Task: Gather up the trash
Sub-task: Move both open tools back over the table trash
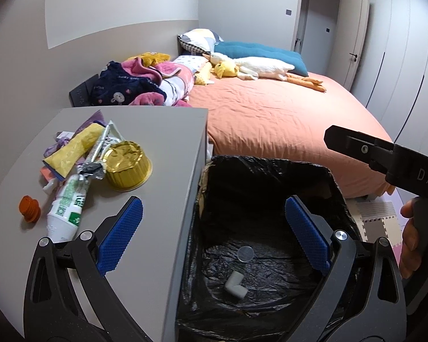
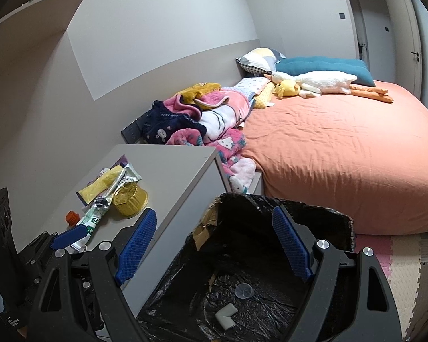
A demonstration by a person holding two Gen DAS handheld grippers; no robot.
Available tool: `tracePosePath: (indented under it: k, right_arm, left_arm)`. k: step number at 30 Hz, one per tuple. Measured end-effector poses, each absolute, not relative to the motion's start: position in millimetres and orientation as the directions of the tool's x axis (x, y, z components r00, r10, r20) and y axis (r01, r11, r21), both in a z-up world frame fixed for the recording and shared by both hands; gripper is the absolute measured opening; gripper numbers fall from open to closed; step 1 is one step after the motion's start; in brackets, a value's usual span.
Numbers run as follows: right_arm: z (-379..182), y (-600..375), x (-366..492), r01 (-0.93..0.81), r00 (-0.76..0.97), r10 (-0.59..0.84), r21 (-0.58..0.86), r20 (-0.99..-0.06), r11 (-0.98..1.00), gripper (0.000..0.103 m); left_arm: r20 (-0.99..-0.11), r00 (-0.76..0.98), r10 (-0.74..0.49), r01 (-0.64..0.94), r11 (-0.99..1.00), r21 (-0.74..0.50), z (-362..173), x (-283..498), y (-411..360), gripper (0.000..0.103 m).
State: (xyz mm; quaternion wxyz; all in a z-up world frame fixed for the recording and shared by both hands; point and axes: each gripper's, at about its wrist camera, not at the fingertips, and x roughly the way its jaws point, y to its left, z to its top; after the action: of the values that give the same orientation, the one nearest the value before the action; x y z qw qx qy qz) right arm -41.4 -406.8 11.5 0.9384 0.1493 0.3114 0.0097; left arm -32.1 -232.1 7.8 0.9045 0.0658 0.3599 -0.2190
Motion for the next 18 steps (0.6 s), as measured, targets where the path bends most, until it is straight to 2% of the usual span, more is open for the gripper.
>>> tracePosePath:
  k: [18]
  right_arm:
    - [6,-352,-12,-0.016,0.780,0.190,0.284,-0.596,0.959,0.084]
  left_arm:
    - [-0.677,0.686,-0.267,0.345,0.938,-0.020,9,-17,-171,0.097]
